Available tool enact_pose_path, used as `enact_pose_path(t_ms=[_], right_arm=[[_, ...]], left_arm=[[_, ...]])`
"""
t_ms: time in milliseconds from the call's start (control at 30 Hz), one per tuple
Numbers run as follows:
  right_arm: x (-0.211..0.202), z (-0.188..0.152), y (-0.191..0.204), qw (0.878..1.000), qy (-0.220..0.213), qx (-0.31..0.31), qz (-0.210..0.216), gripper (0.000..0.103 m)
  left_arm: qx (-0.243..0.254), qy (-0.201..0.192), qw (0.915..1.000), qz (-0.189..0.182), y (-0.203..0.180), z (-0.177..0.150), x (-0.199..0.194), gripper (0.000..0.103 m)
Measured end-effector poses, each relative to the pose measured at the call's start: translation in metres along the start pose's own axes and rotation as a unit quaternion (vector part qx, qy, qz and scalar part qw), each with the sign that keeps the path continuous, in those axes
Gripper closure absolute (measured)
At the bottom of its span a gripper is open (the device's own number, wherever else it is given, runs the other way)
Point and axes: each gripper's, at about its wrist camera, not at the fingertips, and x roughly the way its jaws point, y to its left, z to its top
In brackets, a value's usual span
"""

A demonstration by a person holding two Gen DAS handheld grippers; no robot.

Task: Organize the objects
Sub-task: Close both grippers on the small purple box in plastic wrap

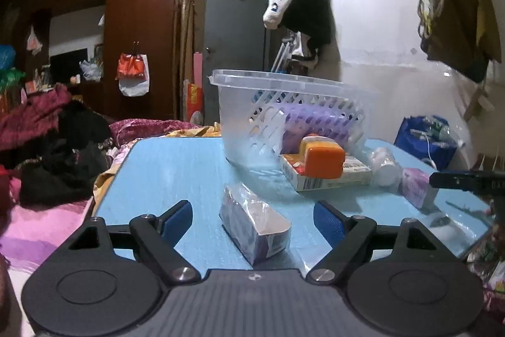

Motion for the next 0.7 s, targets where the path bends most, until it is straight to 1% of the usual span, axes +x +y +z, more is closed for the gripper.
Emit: enact_pose_path(t_ms=[67, 133, 167, 200, 233, 267, 300, 333, 367, 400, 433, 467, 600, 700], right_arm=[[0.001, -0.001, 0.004, 1.000, -0.004, -0.005, -0.004, 0.009], [0.002, -0.004, 0.007, 1.000, -0.003, -0.011, -0.013, 0.013], [0.004, -0.004, 0.009, 1.000, -0.004, -0.014, -0.017, 0.016], [0.007, -0.005, 0.009, 1.000, -0.005, -0.019, -0.020, 0.023], [0.009, -0.006, 0.011, 0.999, -0.003, -0.024, -0.025, 0.028], [0.012, -0.007, 0.012, 0.999, 0.003, -0.028, -0.027, 0.030], [0.013, -0.009, 0.012, 0.999, 0.006, -0.031, -0.026, 0.036], [0.015, -0.009, 0.012, 0.999, 0.012, -0.031, -0.025, 0.041], [0.016, -0.010, 0.012, 0.999, 0.017, -0.032, -0.021, 0.044], [0.017, -0.011, 0.013, 0.999, 0.018, -0.033, -0.020, 0.048], [0.017, -0.012, 0.012, 0.999, 0.019, -0.035, -0.021, 0.054], [0.017, -0.012, 0.011, 0.999, 0.018, -0.035, -0.025, 0.057], [0.011, -0.014, 0.007, 0.998, 0.008, -0.044, -0.035, 0.060], [0.001, -0.014, 0.004, 0.998, -0.012, -0.052, -0.038, 0.061]], left_arm=[[0.006, 0.002, 1.0000, 0.006, -0.003, -0.006, 0.003, 0.017], [0.012, 0.006, 0.9999, 0.008, -0.007, -0.013, 0.006, 0.019], [0.012, 0.010, 0.9999, 0.007, -0.009, -0.016, 0.009, 0.020], [0.011, 0.013, 0.9999, 0.003, -0.012, -0.016, 0.011, 0.024], [0.011, 0.013, 0.9999, 0.000, -0.013, -0.018, 0.013, 0.029], [0.013, 0.013, 0.9998, 0.000, -0.014, -0.019, 0.014, 0.032], [0.015, 0.014, 0.9998, 0.001, -0.015, -0.020, 0.016, 0.038], [0.014, 0.013, 0.9998, 0.003, -0.015, -0.021, 0.017, 0.051], [0.010, 0.010, 0.9999, 0.005, -0.014, -0.022, 0.018, 0.059], [0.005, 0.006, 0.9999, 0.006, -0.012, -0.023, 0.018, 0.060], [0.000, 0.002, 1.0000, 0.006, -0.009, -0.024, 0.018, 0.060], [-0.005, -0.004, 0.9999, 0.008, -0.007, -0.024, 0.018, 0.060], [0.004, -0.028, 0.9994, 0.018, -0.005, -0.024, 0.011, 0.060], [0.015, -0.047, 0.9987, 0.010, -0.007, -0.021, 0.003, 0.060]])
